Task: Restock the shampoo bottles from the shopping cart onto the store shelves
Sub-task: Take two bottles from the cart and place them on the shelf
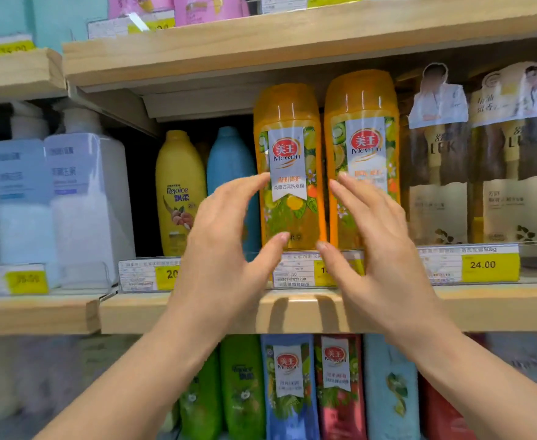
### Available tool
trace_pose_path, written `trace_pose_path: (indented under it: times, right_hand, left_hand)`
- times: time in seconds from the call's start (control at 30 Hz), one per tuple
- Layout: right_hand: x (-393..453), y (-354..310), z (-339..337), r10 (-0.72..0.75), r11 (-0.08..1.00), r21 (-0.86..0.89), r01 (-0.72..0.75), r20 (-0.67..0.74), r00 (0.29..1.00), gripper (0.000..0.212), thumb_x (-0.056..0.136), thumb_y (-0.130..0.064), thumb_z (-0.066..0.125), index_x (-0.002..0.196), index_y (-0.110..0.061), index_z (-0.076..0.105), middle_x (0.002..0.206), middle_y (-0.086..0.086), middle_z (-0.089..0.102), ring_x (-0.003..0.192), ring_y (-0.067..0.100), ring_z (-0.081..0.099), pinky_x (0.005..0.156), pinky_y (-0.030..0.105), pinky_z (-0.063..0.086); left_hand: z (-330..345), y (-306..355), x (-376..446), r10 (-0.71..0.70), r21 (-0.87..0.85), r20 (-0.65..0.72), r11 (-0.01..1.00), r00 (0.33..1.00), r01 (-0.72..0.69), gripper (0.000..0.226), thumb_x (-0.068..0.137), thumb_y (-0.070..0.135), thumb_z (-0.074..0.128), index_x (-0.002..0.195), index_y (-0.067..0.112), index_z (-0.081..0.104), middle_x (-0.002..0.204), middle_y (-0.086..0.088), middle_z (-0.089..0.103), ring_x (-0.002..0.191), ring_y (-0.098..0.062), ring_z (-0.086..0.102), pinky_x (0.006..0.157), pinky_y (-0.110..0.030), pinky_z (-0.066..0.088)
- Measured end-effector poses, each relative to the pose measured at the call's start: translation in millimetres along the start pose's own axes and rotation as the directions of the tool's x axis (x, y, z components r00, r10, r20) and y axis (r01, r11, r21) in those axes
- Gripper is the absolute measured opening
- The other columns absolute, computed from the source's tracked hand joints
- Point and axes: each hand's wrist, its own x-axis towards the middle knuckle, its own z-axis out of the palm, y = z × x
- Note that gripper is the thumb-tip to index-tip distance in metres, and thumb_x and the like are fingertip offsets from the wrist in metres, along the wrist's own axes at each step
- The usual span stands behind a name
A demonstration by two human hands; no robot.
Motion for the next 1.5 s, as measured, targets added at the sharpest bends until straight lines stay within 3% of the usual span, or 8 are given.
trace_pose_path:
  times: [0.3, 0.53, 0.67, 0.73, 0.87, 0.97, 1.23, 1.5]
  right_hand:
    - [-59.2, -96.5, 43.3, -0.001, 0.983, 0.184, -0.021, 0.119, 0.993, 0.038, 0.081, -0.024, 0.046, 0.109, -0.007, 0.064, 0.101, 0.003, 0.067, 0.098, 0.009, 0.054, 0.088, 0.009, 0.036]
    - [-141.4, -222.3, 128.6, 0.117, 0.923, 0.292, -0.253, 0.412, 0.903, 0.033, 0.081, -0.027, 0.051, 0.106, -0.011, 0.066, 0.094, -0.011, 0.059, 0.098, 0.005, 0.053, 0.082, 0.007, 0.036]
    - [-202.8, -291.6, 179.0, 0.161, 0.874, 0.267, -0.405, 0.628, 0.761, 0.028, 0.082, -0.019, 0.057, 0.108, -0.011, 0.065, 0.103, -0.004, 0.065, 0.097, 0.007, 0.058, 0.081, 0.009, 0.034]
    - [-235.4, -331.4, 205.9, 0.155, 0.854, 0.224, -0.47, 0.753, 0.639, 0.027, 0.086, -0.013, 0.059, 0.113, -0.011, 0.063, 0.109, 0.003, 0.067, 0.101, 0.015, 0.06, 0.079, 0.008, 0.031]
    - [-285.2, -386.5, 246.3, 0.114, 0.815, 0.177, -0.552, 0.884, 0.452, 0.028, 0.085, -0.007, 0.058, 0.113, -0.008, 0.063, 0.108, 0.009, 0.068, 0.078, 0.0, 0.056, 0.07, -0.001, 0.032]
    - [-313.6, -423.7, 274.9, 0.066, 0.782, 0.161, -0.603, 0.939, 0.336, 0.027, 0.085, -0.005, 0.057, 0.111, -0.008, 0.063, 0.096, 0.007, 0.066, 0.078, 0.009, 0.053, 0.063, -0.005, 0.032]
    - [-365.9, -515.6, 358.9, -0.131, 0.718, 0.132, -0.683, 0.99, 0.053, 0.027, 0.084, 0.005, 0.054, 0.11, 0.003, 0.061, 0.102, 0.019, 0.066, 0.076, 0.002, 0.056, 0.064, -0.004, 0.037]
    - [-372.9, -605.7, 482.1, -0.267, 0.723, 0.094, -0.685, 0.952, -0.151, 0.028, 0.088, -0.009, 0.053, 0.115, -0.01, 0.061, 0.111, 0.009, 0.065, 0.101, 0.018, 0.059, 0.088, 0.021, 0.039]
  left_hand:
    - [-92.8, -24.4, -102.4, 0.007, 0.152, 0.082, 0.988, 0.997, -0.02, 0.03, 0.079, 0.026, 0.051, 0.103, 0.01, 0.064, 0.101, 0.007, 0.058, 0.1, -0.01, 0.051, 0.09, -0.01, 0.033]
    - [-213.6, -82.4, -232.2, -0.324, 0.325, 0.273, 0.917, 0.906, 0.231, 0.035, 0.079, 0.032, 0.045, 0.1, 0.012, 0.064, 0.098, -0.004, 0.067, 0.096, -0.011, 0.048, 0.083, -0.023, 0.036]
    - [-279.6, -109.6, -324.9, -0.537, 0.437, 0.332, 0.816, 0.776, 0.378, 0.04, 0.077, 0.035, 0.04, 0.099, 0.012, 0.065, 0.097, -0.006, 0.068, 0.094, -0.017, 0.056, 0.082, -0.024, 0.034]
    - [-318.2, -119.8, -377.1, -0.672, 0.496, 0.341, 0.722, 0.657, 0.482, 0.042, 0.075, 0.035, 0.039, 0.098, 0.012, 0.065, 0.094, -0.008, 0.069, 0.091, -0.019, 0.055, 0.078, -0.025, 0.033]
    - [-377.1, -128.8, -459.6, -0.854, 0.533, 0.21, 0.509, 0.477, 0.676, 0.046, 0.073, 0.035, 0.042, 0.095, 0.005, 0.068, 0.094, -0.017, 0.07, 0.091, -0.016, 0.052, 0.079, -0.025, 0.032]
    - [-415.2, -130.5, -504.0, -0.941, 0.519, 0.088, 0.323, 0.327, 0.791, 0.025, 0.081, 0.012, 0.059, 0.103, 0.002, 0.065, 0.108, -0.017, 0.067, 0.105, -0.025, 0.059, 0.085, -0.022, 0.031]
    - [-502.4, -139.5, -597.0, -0.986, 0.461, -0.167, -0.107, -0.032, 0.881, 0.029, 0.084, 0.011, 0.059, 0.112, 0.01, 0.06, 0.118, -0.007, 0.063, 0.113, -0.021, 0.055, 0.086, -0.018, 0.031]
    - [-580.4, -210.1, -634.9, -0.918, 0.396, -0.326, -0.349, -0.225, 0.849, 0.028, 0.086, 0.015, 0.056, 0.114, 0.014, 0.058, 0.12, -0.003, 0.061, 0.116, -0.016, 0.051, 0.088, -0.018, 0.031]
